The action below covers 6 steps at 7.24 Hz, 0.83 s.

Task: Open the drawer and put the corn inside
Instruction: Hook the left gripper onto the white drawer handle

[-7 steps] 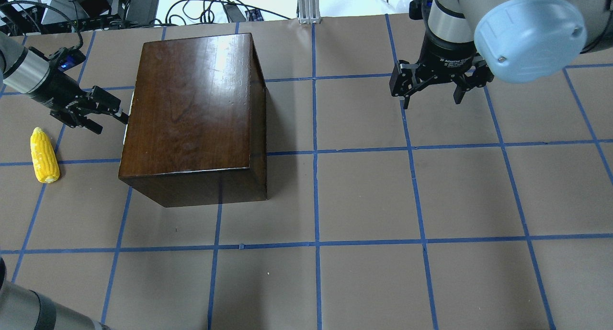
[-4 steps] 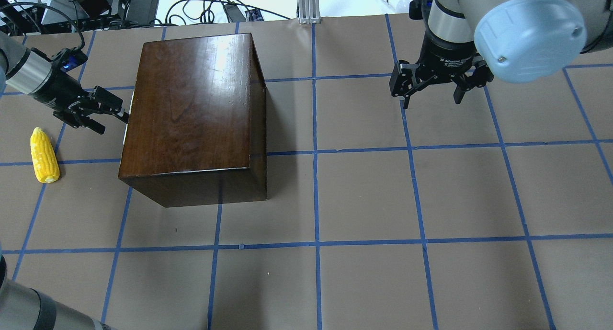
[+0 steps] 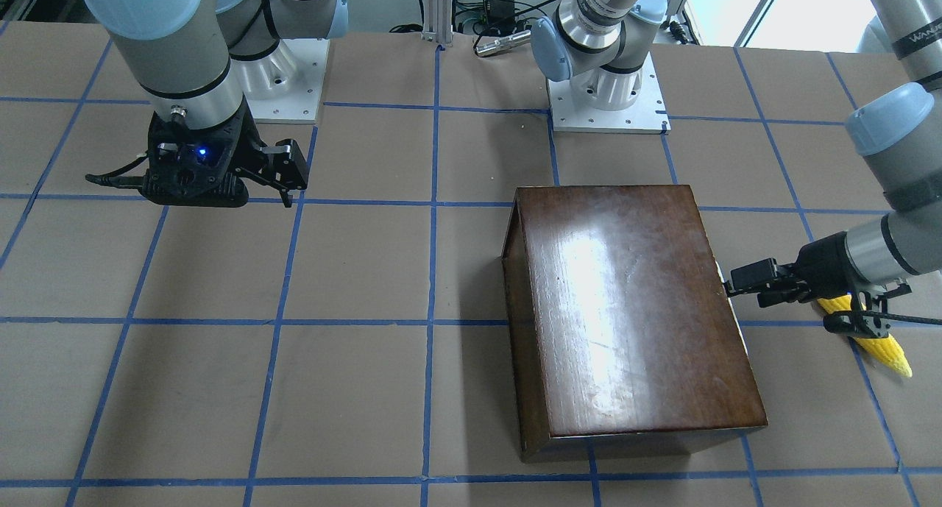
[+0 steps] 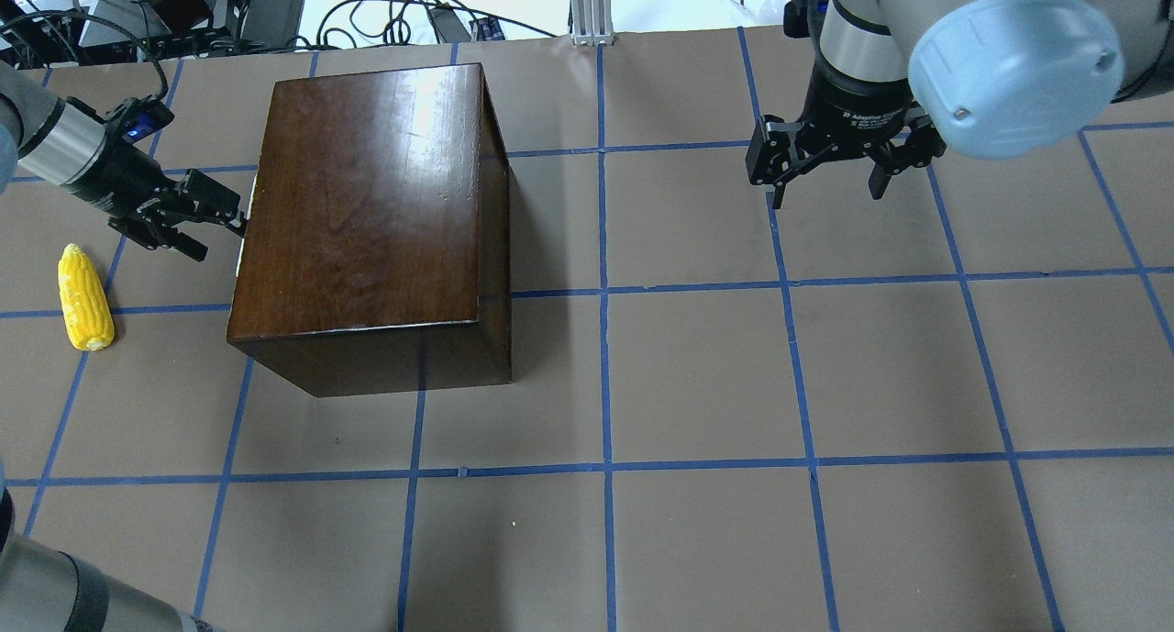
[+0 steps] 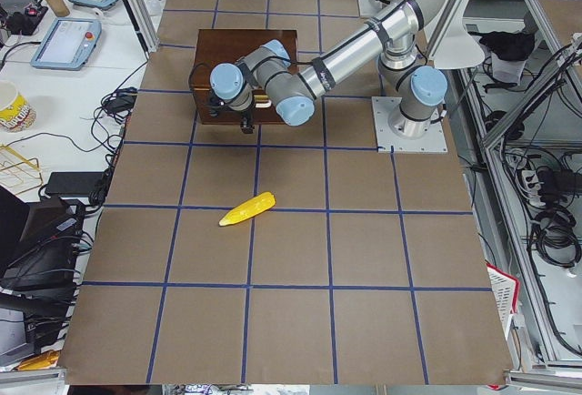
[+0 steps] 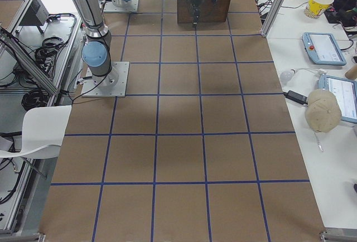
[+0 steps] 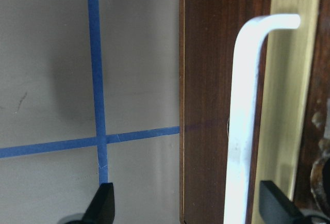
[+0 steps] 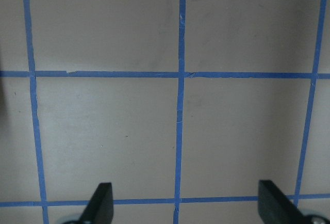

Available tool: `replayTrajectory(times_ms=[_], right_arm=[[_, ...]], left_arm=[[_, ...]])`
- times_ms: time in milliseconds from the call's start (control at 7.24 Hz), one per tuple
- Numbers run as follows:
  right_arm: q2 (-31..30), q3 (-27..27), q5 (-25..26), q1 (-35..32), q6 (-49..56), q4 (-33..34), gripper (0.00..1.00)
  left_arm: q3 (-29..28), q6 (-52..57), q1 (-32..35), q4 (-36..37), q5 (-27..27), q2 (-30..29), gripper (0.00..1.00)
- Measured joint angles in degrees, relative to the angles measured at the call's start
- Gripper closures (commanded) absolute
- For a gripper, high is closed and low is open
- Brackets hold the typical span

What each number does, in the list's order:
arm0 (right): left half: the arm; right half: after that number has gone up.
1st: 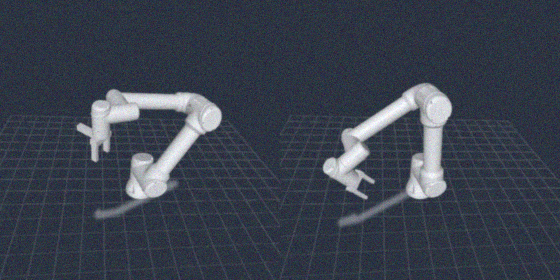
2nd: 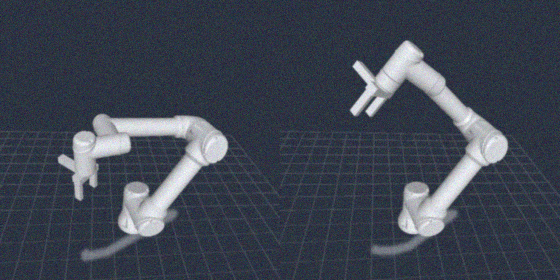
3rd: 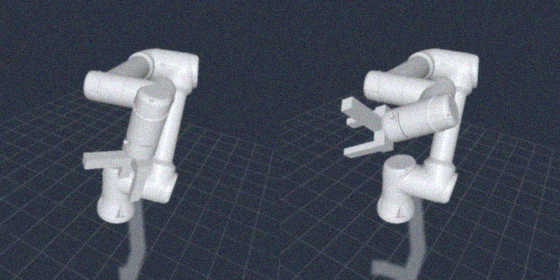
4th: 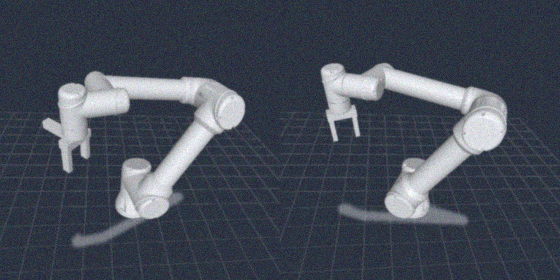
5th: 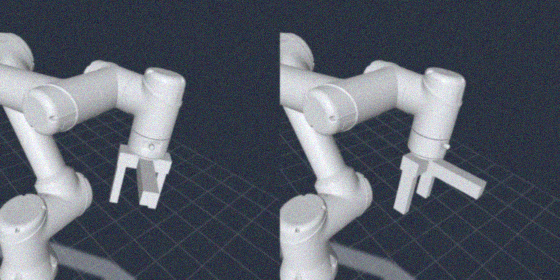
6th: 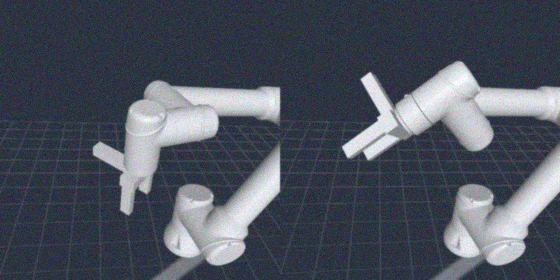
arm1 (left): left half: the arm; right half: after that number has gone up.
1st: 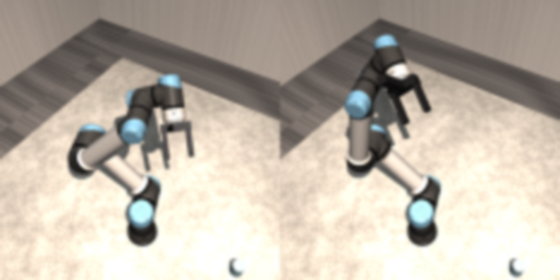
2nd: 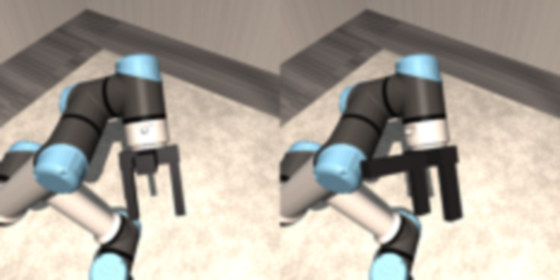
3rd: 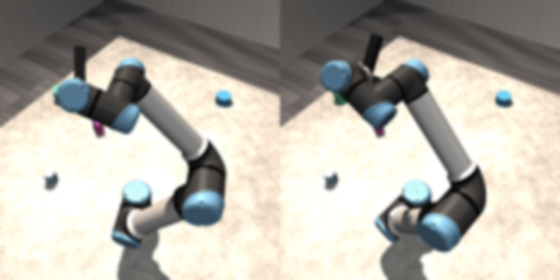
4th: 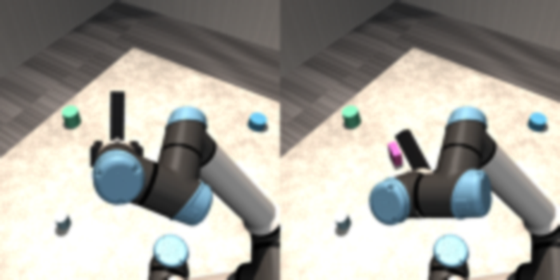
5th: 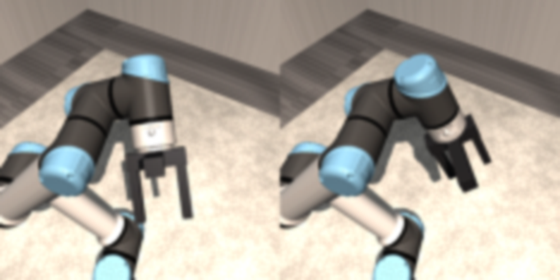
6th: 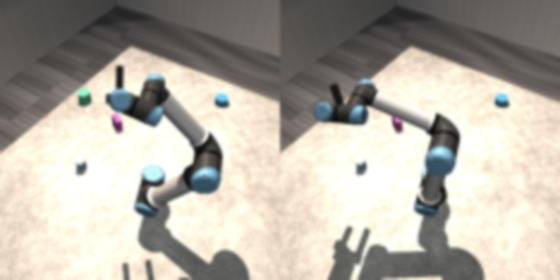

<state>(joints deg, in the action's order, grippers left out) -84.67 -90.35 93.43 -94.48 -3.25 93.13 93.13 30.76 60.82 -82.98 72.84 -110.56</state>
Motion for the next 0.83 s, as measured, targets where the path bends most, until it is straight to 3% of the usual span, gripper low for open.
replayTrajectory(times_ms=[829], right_arm=[[0.0, 0.0, 0.0, 0.0, 0.0, 0.0, 0.00]], left_arm=[[1.2, -0.2, 0.1, 1.0, 0.0, -0.8, 0.00]])
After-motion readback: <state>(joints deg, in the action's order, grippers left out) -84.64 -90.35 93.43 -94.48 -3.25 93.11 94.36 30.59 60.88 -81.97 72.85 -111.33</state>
